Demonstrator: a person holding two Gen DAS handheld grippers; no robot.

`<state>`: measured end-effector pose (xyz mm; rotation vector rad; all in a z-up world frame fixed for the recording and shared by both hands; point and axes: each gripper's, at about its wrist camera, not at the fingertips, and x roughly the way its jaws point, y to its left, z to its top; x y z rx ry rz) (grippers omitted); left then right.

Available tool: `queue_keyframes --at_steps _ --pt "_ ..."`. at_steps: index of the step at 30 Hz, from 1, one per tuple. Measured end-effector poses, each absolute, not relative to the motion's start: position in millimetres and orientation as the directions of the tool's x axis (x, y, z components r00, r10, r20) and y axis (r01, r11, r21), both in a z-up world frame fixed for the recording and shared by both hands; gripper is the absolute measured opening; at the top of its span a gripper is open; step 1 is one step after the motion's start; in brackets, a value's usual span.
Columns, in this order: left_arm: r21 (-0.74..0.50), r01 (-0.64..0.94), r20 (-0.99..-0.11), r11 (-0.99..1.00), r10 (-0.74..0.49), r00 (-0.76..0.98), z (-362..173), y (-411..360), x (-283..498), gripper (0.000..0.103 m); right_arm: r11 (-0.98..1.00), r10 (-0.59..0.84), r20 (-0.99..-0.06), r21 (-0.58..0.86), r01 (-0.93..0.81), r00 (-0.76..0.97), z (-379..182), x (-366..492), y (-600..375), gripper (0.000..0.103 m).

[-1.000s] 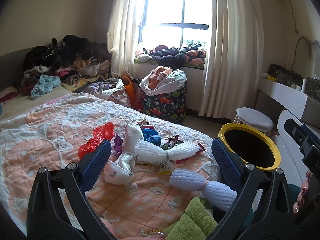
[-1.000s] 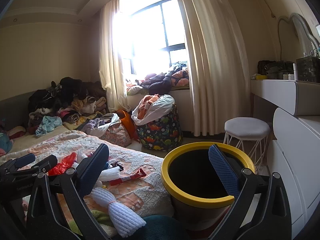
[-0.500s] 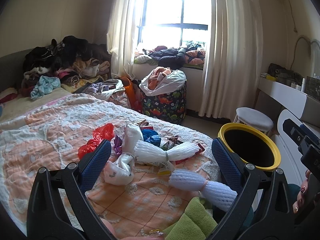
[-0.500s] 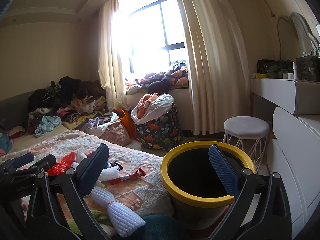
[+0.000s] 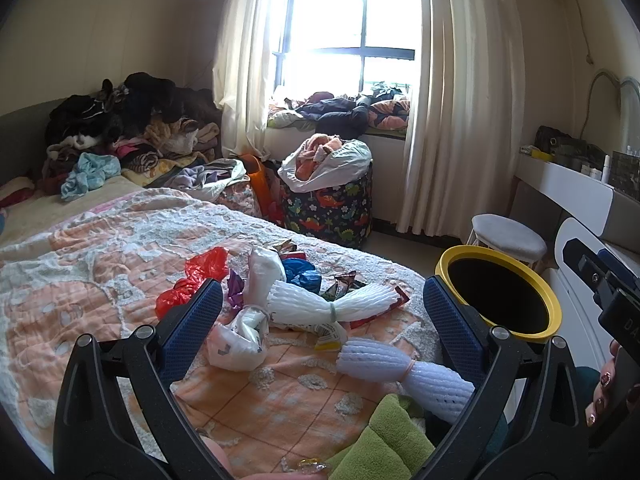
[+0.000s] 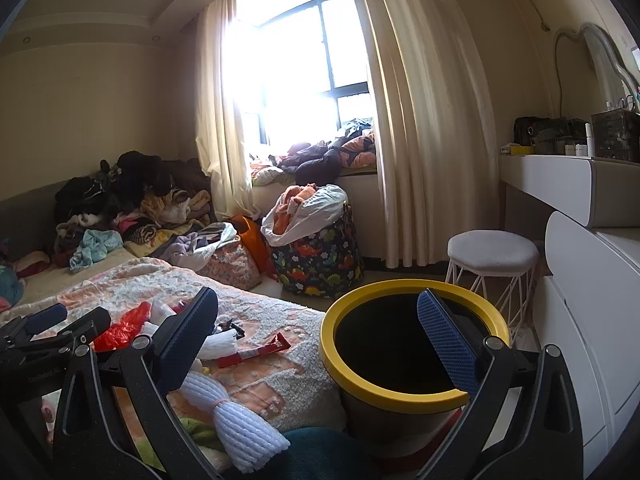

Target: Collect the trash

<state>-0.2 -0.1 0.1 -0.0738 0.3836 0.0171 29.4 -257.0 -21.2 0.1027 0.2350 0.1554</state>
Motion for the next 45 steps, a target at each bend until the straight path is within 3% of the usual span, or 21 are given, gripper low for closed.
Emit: queue_keyframes --at_steps 23,45 --pt "-0.073 -0.051 -0.379 0.996 0.020 0.925 1.6 3.9 -0.4 0.092 0.975 0.219 -0.245 0.099 -0.200 0.945 -25.0 30.1 -242.8 0.097" --pt "-0.153 -0.224 -0.454 0.962 0.133 0.881 -15.3 82.8 26.0 0.092 0.832 0.503 -0.506 0.065 -0.551 0.700 -27.6 92.1 -160.8 0.097"
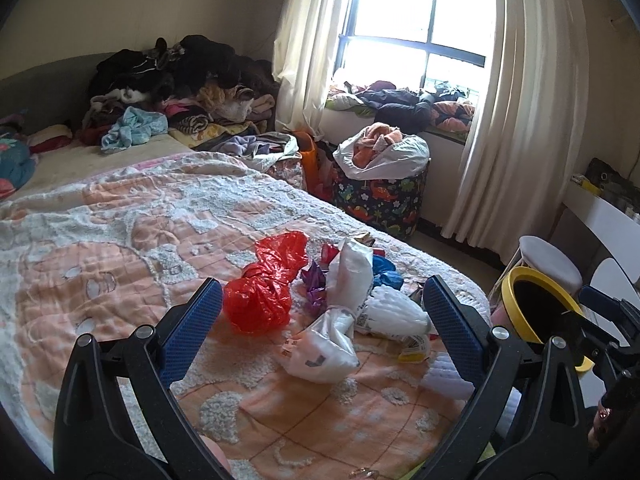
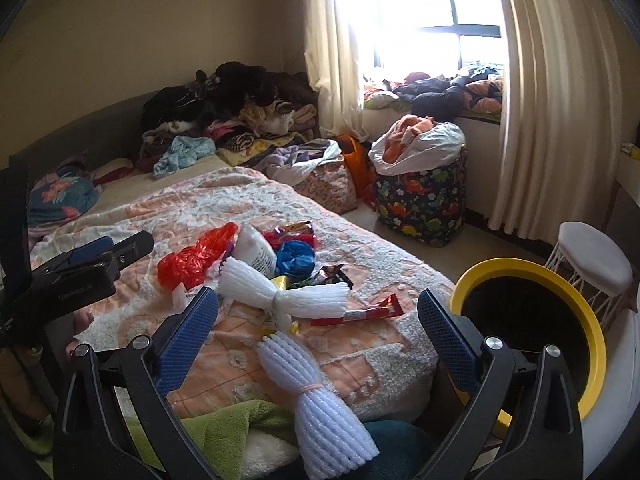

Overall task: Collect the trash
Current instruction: 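Grasp the white plastic bag with the left gripper while the right gripper grasps the white mesh net, then carry the white bag and mesh net with both grippers over the yellow-rimmed bin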

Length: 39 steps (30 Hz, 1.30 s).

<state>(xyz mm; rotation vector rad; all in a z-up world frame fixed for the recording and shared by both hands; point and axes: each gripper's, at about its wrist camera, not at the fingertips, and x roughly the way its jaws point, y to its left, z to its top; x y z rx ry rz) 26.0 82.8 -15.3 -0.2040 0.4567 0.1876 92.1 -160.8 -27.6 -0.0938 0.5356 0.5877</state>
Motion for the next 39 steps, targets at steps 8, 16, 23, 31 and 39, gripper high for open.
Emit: queue_keyframes --at_steps 8,16,23,31,39 --pt "-0.190 -0.186 -0.567 0.964 0.047 0.822 -43.2 101.8 47.4 0.092 0.735 0.543 -0.664 0.079 -0.674 0.514 -53.3 128.5 -132.2 0.097" --pt "-0.206 -0.166 -0.677 0.964 -0.018 0.736 -73.4 95.2 71.6 0.087 0.704 0.542 -0.760 0.176 -0.688 0.359 -89.4 158.4 -137.1 0.083" --pt "-0.242 -0.183 -0.738 0.953 -0.058 0.672 -94.3 100.0 88.0 0.067 0.653 0.522 -0.823 0.217 -0.726 0.223 -114.4 165.2 -124.8 0.066" --pt "-0.248 -0.135 -0.727 0.959 -0.092 0.681 -89.1 91.2 86.1 0.037 0.608 0.555 -0.819 0.283 -0.742 0.142 -121.1 160.3 -122.3 0.028" --pt "-0.277 -0.114 -0.639 0.954 -0.094 0.763 -55.4 89.6 65.1 0.034 0.570 0.679 -0.711 0.355 -0.741 0.181 -74.2 149.7 -147.1 0.028"
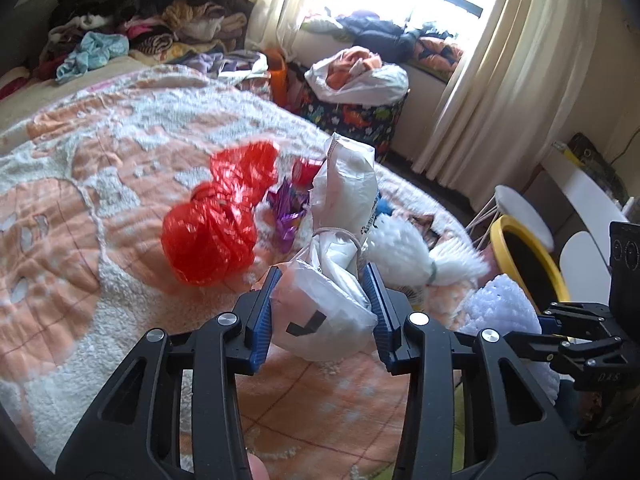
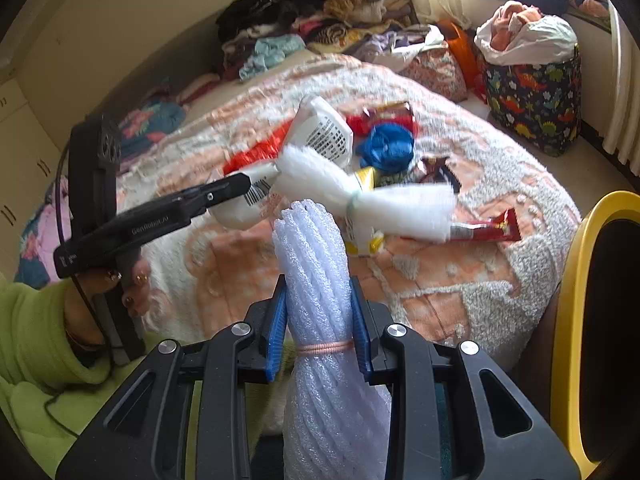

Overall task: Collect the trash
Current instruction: 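Carry the white bag and mesh net with both grippers over the yellow-rimmed bin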

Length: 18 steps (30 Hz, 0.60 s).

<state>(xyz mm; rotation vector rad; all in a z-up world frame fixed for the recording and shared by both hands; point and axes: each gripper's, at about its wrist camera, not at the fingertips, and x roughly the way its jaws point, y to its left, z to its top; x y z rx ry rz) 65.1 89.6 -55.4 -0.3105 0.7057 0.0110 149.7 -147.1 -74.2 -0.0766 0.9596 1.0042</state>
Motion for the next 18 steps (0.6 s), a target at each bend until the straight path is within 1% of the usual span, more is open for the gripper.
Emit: queue_keyframes --at_steps 8,14,18 --pt "-0.301 -0.071 -0.550 0.951 -0.112 0.827 -13.0 84.2 56.0 0.033 0.589 0.735 -0.623 0.392 -0.707 0.267 -25.8 145.2 -176.6 0.028" --pt "-0.310 0.004 -0.495 0.951 -0.165 0.853 11.4 62.7 64.9 0.033 0.647 0.728 -0.585 0.413 -0.641 0.358 3.8 154.7 -214.2 0.028" --pt "-0.312 0.060 -0.475 0.948 -0.211 0.854 20.9 41.7 73.5 0.033 0.689 0.709 -0.562 0.425 -0.587 0.426 15.6 162.1 -247.7 0.028"
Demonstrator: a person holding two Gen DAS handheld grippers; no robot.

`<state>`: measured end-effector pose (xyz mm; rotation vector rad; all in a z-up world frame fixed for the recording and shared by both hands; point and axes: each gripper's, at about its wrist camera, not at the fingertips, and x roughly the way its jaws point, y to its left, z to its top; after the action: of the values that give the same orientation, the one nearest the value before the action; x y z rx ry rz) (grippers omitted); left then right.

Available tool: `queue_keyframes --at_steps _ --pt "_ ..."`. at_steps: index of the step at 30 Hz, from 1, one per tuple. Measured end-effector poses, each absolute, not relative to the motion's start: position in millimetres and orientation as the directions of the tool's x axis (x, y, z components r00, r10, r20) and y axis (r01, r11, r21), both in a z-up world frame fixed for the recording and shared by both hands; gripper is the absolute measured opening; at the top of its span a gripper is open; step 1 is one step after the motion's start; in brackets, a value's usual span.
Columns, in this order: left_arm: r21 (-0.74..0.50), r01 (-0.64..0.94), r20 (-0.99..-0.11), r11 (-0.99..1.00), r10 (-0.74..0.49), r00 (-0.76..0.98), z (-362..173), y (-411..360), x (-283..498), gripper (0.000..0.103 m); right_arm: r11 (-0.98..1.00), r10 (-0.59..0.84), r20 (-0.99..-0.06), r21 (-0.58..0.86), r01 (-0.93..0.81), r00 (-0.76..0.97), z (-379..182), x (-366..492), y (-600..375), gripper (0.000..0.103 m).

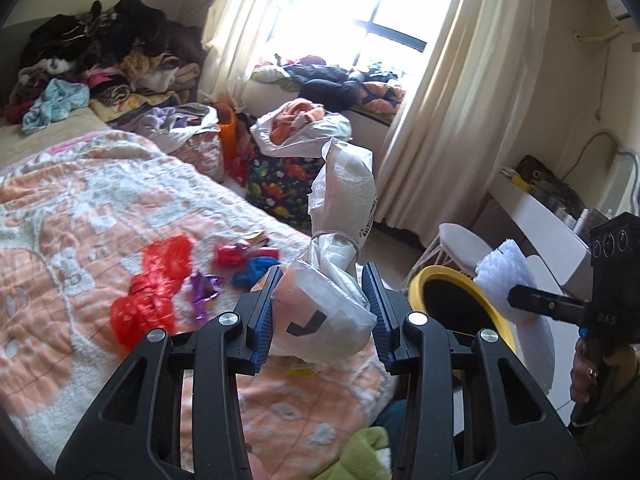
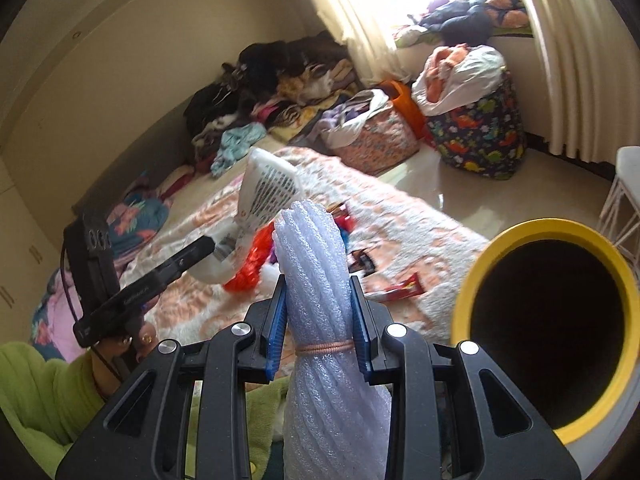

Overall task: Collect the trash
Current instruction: 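Carry the white bag and mesh net with both grippers over the yellow-rimmed bin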

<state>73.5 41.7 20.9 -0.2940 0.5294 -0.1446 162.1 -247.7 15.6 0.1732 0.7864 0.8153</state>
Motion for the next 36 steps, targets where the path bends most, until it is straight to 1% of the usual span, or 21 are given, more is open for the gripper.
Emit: queue_keyframes --at_steps 8,17,25,32,36 --pt "-0.304 0.163 -0.464 0.939 -0.295 0.836 25.8 -2.0 85.7 0.033 0.758 0.652 -0.551 0.458 -0.463 0.521 11.1 174.4 -301.7 0.028" --pt "-0.287 0.256 -0.488 0.923 -0.371 0.790 16.1 -53.3 101.6 0.033 0.824 0.557 -0.565 0.467 -0.321 0.608 -4.6 180.8 -350.8 0.028" --pt "-0.266 0.323 -0.532 0.908 -0.418 0.736 0.9 -97.9 117.3 0.033 0.851 0.477 -0.568 0.490 -0.190 0.671 -27.4 186.7 -384.2 0.028" --pt "-0.233 0.361 -0.595 0.903 -0.426 0.681 -21.1 -129.7 136.4 0.033 0.858 0.417 -0.562 0.504 -0.104 0.714 -53.4 194.5 -404.8 0.028" --pt "-0.217 0.371 -0.630 0.903 -0.420 0.653 -34.9 -141.4 146.2 0.033 0.865 0.380 -0.579 0.499 -0.056 0.722 -65.4 204.3 -410.9 0.028"
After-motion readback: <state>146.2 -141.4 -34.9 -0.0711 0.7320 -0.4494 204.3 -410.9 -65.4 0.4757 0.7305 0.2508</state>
